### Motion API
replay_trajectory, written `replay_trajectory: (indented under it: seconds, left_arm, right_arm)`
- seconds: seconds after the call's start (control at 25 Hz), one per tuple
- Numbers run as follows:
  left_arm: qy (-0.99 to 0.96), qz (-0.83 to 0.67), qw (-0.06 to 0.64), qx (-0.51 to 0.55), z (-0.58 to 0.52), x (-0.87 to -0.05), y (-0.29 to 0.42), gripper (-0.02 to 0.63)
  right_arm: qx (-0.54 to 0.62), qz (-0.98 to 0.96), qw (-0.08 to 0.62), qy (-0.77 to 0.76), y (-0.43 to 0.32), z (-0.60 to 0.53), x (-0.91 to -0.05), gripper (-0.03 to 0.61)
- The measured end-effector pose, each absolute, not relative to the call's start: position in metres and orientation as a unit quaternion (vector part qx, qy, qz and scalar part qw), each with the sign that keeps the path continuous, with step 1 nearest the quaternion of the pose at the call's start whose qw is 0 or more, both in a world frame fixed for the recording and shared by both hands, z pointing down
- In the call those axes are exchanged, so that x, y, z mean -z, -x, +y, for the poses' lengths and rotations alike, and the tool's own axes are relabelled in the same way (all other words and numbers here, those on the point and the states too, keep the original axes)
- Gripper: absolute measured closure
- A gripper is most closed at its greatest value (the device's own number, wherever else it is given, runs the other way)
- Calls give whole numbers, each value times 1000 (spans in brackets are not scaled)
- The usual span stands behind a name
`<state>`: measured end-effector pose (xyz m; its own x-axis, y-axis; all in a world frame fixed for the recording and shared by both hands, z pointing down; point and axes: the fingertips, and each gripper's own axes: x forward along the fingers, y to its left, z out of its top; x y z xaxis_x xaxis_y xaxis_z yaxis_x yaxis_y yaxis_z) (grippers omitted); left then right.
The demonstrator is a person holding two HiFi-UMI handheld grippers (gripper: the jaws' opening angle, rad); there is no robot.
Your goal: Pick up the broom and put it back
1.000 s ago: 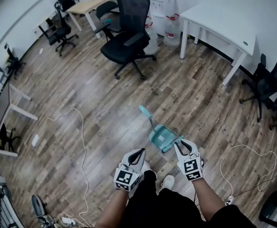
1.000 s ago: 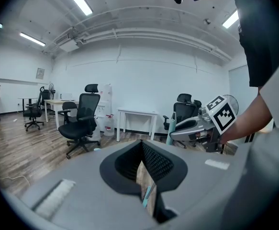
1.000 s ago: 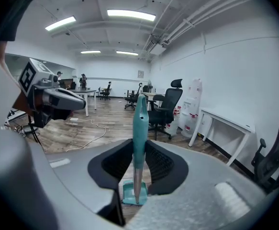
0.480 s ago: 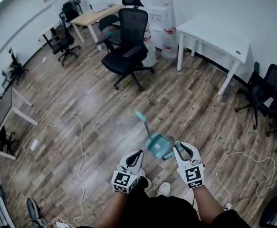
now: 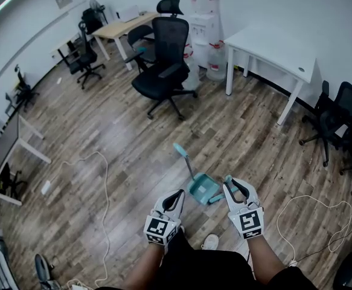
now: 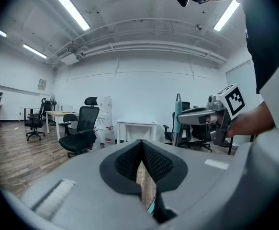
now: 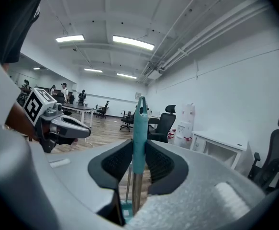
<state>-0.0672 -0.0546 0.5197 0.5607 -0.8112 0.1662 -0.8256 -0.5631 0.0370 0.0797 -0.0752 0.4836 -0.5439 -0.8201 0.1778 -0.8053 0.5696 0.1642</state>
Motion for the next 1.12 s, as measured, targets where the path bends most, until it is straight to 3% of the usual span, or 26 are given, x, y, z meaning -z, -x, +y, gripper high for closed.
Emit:
replay_trajectory:
  seconds: [1.12]
  left_arm:
    - [-875, -477, 47, -66, -59, -509, 75, 594]
  right_arm:
    - [39, -876, 106, -468, -92, -76, -471, 488]
